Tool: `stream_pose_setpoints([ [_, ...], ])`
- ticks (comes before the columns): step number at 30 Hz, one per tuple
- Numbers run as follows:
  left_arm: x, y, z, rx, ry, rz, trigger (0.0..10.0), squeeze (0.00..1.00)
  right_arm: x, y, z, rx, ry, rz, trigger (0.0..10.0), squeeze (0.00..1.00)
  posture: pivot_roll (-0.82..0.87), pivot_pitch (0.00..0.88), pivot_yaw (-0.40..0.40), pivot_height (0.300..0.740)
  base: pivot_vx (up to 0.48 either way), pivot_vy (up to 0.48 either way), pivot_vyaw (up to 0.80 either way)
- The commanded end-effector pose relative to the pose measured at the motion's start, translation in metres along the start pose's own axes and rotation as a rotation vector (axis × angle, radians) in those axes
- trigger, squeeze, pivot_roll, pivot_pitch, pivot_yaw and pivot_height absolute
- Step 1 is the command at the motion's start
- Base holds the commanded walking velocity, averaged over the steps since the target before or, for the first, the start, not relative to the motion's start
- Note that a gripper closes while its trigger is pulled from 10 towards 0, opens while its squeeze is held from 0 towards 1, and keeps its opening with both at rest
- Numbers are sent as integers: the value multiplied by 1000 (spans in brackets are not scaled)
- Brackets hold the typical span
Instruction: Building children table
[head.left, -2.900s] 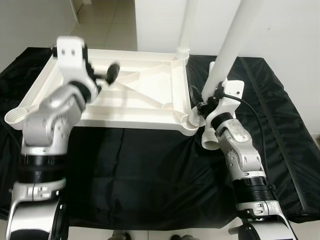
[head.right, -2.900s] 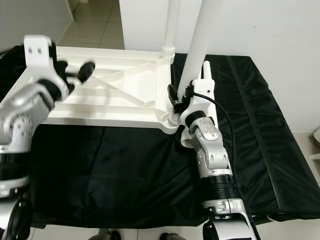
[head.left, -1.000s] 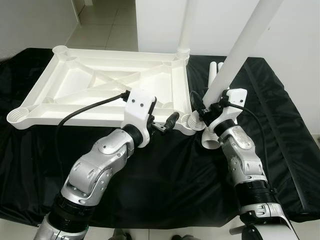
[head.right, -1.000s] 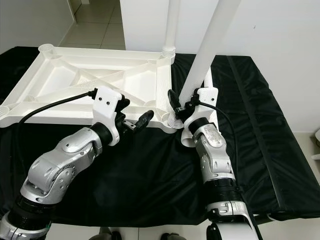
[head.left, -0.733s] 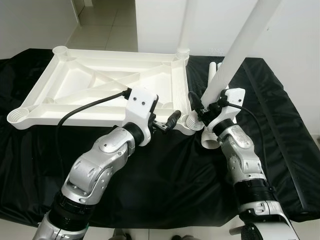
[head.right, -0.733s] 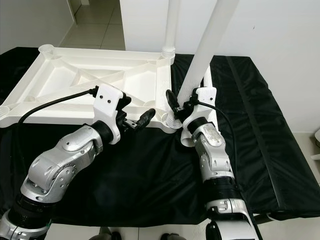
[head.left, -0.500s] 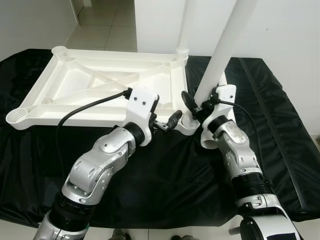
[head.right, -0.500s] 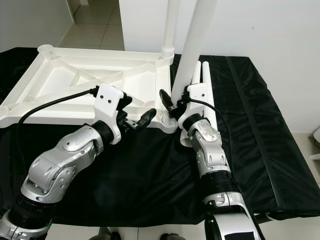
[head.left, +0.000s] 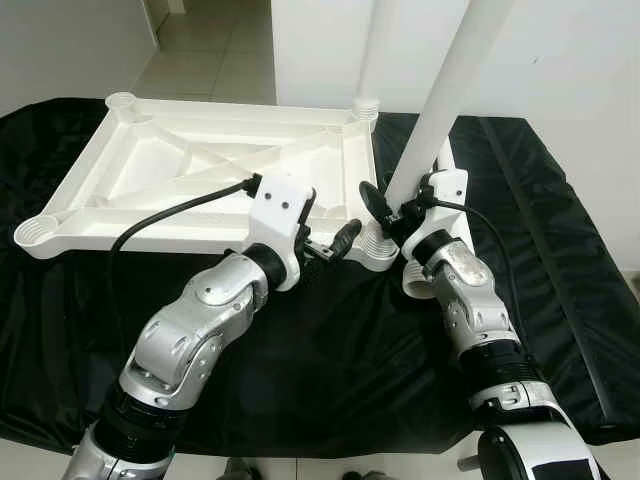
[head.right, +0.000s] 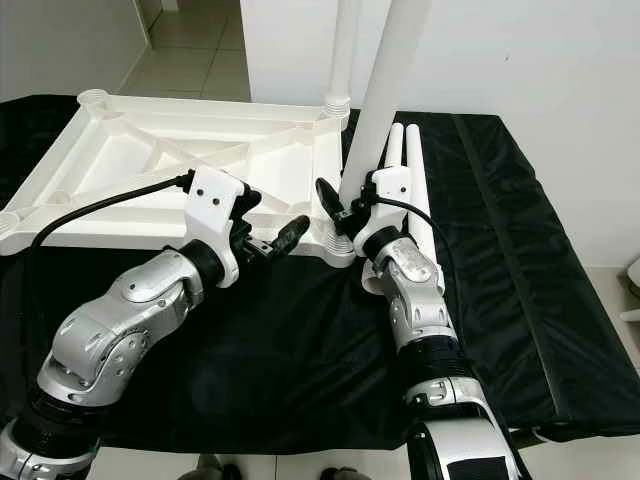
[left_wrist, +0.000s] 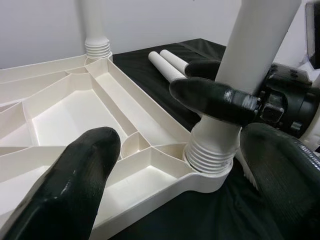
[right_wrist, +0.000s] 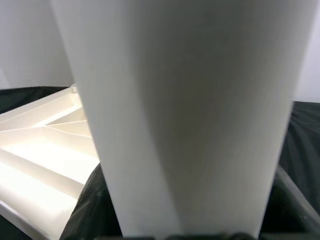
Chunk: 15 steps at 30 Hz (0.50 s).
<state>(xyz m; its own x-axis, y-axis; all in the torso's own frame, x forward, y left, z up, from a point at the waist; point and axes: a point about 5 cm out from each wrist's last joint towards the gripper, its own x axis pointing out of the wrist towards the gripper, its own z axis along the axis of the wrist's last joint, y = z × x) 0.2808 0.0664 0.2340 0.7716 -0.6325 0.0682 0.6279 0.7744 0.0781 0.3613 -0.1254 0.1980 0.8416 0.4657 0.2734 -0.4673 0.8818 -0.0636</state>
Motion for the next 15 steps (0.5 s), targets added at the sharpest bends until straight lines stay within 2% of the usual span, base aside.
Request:
stream_pose_setpoints([
  [1, -1, -6, 4, 13, -10, -83, 10000, 0, -6, 1, -20, 43, 80, -18, 10000, 0, 9, 128, -26, 740, 0, 0, 0],
  [4, -1, -6, 4, 13, -11, -83, 10000, 0, -6, 0, -20, 53, 77, -22, 10000, 0, 9, 128, -26, 740, 0, 0, 0],
  [6, -1, -7, 5, 12, -14, -83, 10000, 0, -7, -3, -22, 123, 55, -51, 10000, 0, 12, 125, -28, 740, 0, 0, 0],
  [8, -1, -7, 5, 12, -15, -83, 10000, 0, -8, -4, -23, 144, 49, -63, 10000, 0, 13, 125, -28, 740, 0, 0, 0],
  [15, -2, -7, 6, 13, -20, -85, 10000, 0, -5, -3, -30, 162, 77, -78, 10000, 0, 18, 117, -32, 740, 0, 0, 0],
])
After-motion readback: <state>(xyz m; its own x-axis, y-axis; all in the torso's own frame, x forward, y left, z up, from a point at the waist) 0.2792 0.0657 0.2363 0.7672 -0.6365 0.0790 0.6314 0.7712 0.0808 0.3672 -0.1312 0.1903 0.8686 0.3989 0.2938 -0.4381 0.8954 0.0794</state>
